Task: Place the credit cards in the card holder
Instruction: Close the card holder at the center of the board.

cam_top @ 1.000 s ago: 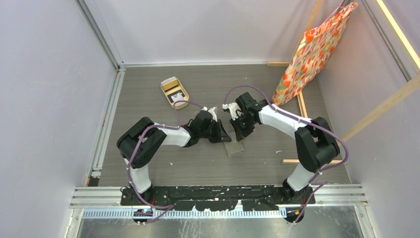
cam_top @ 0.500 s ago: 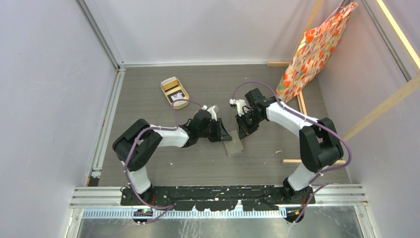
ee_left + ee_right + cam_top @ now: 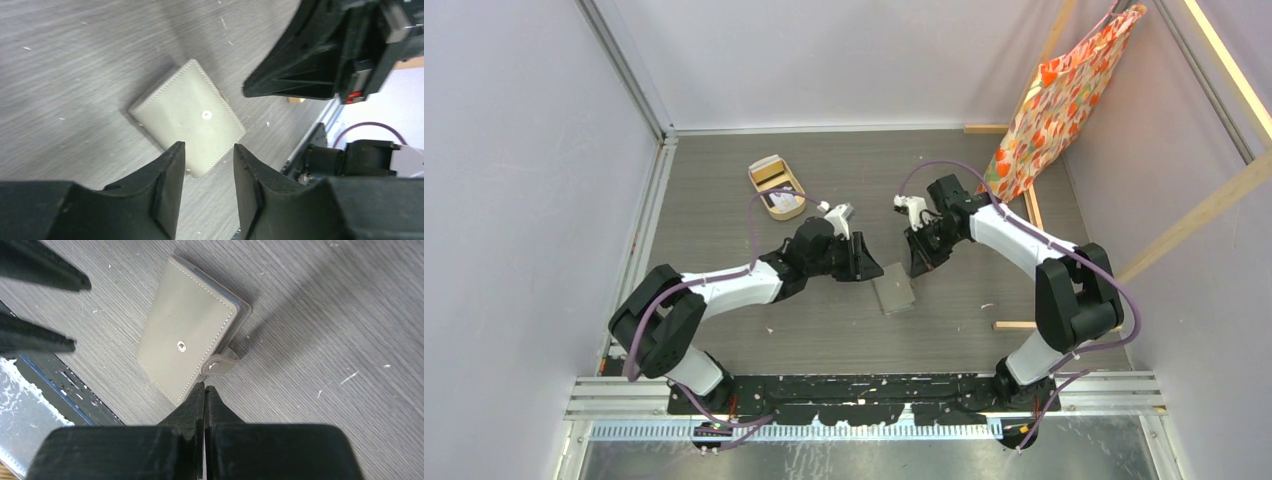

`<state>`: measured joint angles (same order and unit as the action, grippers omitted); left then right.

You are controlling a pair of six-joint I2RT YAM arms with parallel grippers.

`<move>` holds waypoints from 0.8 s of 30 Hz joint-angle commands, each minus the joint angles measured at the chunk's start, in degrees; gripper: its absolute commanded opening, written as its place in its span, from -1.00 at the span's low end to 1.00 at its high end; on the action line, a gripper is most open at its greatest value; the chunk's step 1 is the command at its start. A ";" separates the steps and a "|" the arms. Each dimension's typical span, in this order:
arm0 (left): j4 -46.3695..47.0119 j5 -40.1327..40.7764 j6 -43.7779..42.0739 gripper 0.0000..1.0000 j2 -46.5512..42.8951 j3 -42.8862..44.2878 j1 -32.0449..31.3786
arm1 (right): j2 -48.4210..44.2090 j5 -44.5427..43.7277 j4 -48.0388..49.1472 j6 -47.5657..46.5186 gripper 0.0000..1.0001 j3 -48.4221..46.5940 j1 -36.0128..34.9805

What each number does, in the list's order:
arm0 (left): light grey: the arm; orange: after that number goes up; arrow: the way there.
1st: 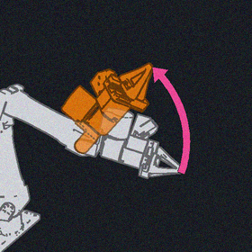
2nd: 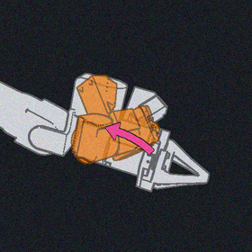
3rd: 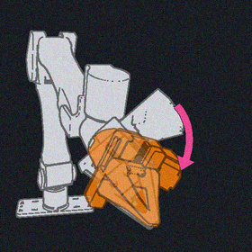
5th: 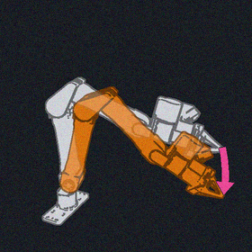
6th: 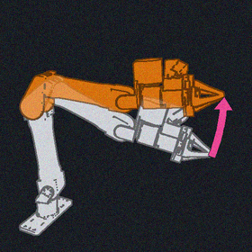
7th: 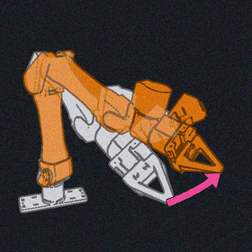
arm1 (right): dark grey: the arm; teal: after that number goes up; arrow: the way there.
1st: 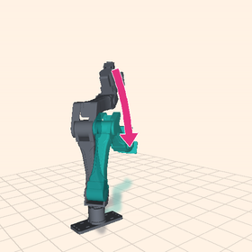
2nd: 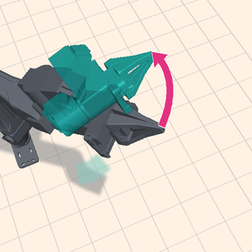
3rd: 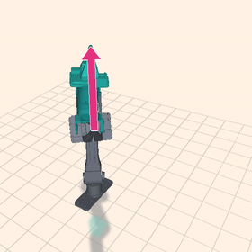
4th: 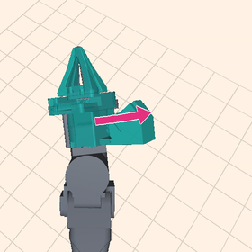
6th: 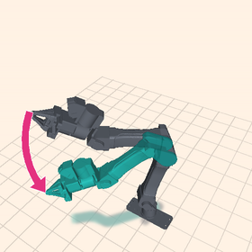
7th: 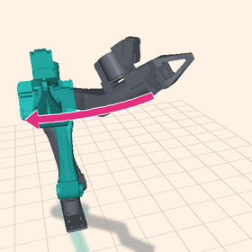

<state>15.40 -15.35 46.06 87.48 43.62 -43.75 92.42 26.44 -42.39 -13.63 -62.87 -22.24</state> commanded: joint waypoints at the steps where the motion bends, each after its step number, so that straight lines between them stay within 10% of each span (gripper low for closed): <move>1: -3.73 -0.64 -8.19 -0.10 -2.25 1.47 2.79 | -4.57 0.39 -0.77 -2.21 -0.93 -2.10 1.21; 7: 5.32 -2.94 -13.94 0.14 -6.87 -1.52 4.66 | -12.45 6.55 -3.40 -8.10 -0.61 -0.71 1.66; 13: 9.47 -8.71 -14.79 0.93 -8.26 -1.47 7.23 | -19.84 9.15 -3.25 -11.35 -0.39 1.04 2.46; 16: 6.91 -12.70 -10.95 0.91 -5.18 0.77 8.89 | -20.25 12.05 -1.53 -11.14 -0.07 3.27 3.38; 24: 2.21 -8.72 -4.11 0.52 3.52 0.86 8.90 | -11.13 2.16 3.14 -0.89 0.03 3.68 1.88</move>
<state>19.70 -24.88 37.85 87.29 43.64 -34.76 77.89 34.11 -42.65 -19.14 -59.05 -19.33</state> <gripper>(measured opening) 0.793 0.509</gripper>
